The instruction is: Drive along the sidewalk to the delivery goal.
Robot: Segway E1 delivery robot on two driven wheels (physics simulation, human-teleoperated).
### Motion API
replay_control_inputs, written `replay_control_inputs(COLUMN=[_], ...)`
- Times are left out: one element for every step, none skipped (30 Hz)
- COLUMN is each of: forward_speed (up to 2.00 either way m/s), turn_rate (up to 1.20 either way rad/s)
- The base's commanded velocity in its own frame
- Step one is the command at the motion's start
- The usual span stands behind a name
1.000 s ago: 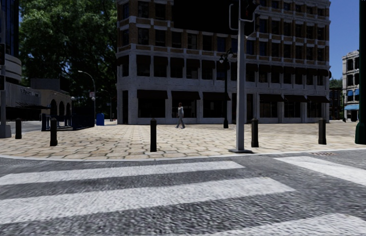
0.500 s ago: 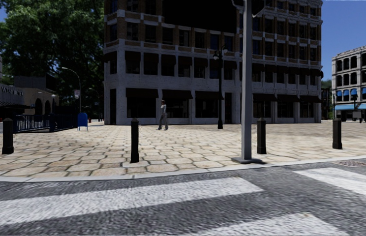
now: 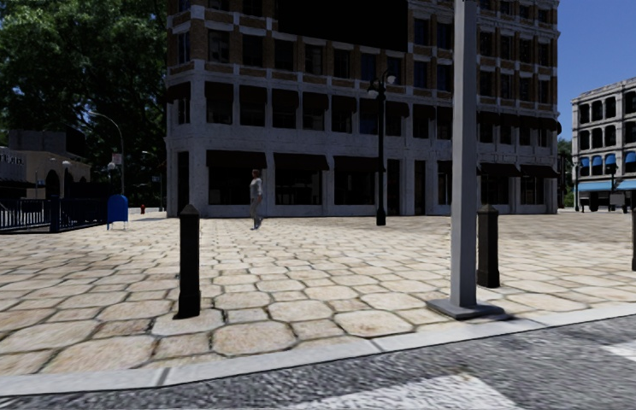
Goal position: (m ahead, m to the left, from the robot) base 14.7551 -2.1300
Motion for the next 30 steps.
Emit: replay_control_inputs(forward_speed=[2.0,2.0,2.0,2.0,2.0,2.0,2.0,2.0,2.0,2.0,2.0,2.0,2.0,2.0,2.0,2.0,2.0,2.0,2.0,2.0,2.0,2.0,2.0,2.0,2.0,2.0,2.0,2.0,2.0,2.0], turn_rate=[0.0,-0.27,-0.4,-0.48,-0.48,-0.56,-0.58,-0.58,-0.58,-0.52,-0.04,-0.04,0.0,0.0,0.0,0.0,0.0,0.0,0.0,0.0,0.0,0.0,0.0,0.0,0.0,0.0,0.0,0.0,0.0,0.0])
